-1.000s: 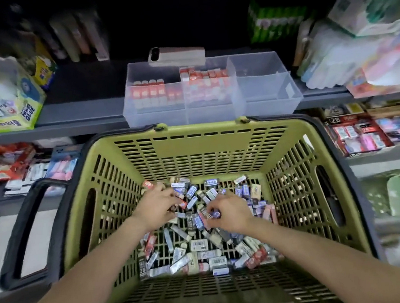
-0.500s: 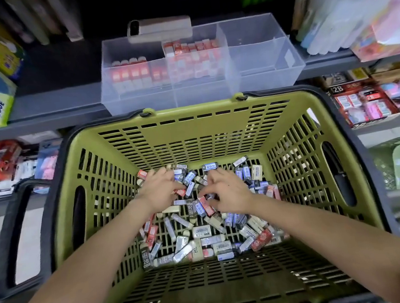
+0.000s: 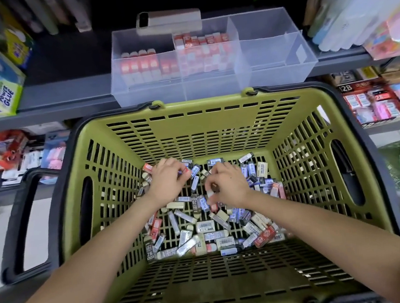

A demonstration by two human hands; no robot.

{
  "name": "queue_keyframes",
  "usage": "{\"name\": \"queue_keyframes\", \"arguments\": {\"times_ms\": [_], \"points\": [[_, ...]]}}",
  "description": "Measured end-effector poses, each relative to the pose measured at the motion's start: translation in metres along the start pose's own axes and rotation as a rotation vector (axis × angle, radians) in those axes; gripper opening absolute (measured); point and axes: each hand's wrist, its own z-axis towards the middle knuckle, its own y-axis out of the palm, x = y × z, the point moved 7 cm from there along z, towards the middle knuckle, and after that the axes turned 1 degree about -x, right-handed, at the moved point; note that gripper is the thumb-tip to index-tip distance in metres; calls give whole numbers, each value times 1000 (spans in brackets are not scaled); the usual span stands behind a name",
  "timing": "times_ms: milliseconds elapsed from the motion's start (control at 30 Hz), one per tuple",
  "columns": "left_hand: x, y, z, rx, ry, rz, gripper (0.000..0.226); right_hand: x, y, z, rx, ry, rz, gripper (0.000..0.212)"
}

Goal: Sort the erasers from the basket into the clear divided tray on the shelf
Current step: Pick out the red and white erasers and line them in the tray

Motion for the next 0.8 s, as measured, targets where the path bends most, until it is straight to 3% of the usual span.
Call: {"name": "queue_keyframes", "arguments": {"times_ms": [67,133,167,267,333,433,500,567,633,700,800], "points": [[7,-1,-8,-51,-140,-334,23,6,-19,-6,12,88,349,23],[20,8,-22,-197,-260,-727,15,1,-35,-14,-81,125,849,16],[29,13,-30,-267,-297,-884,13,-4,-42,-19,-134,124,989,13],[60,20,-53,-472,-391,-1349,30,-23,-56,-33,-239,61,1010,10],[73,19,-65,-539,-395,-1388,46,-31,-58,-44,-298,27,993,16],[78,20,-80,-536,-410,-1319,45,-21,-54,-60,-389,53,1004,22],[74,22,-89,-512,-496,-1349,45,0,-44,-71,-419,99,694,16],[69,22,-94,-481,-584,-1393,50,24,-24,-85,-542,102,59,12],[65,20,-97,-469,-634,-1412,57,40,-1,-100,-632,78,-401,21],[62,17,-99,-473,-632,-1377,61,39,12,-106,-606,-28,-634,20],[59,16,-100,-473,-611,-1328,56,36,19,-105,-542,-139,-729,7]]}}
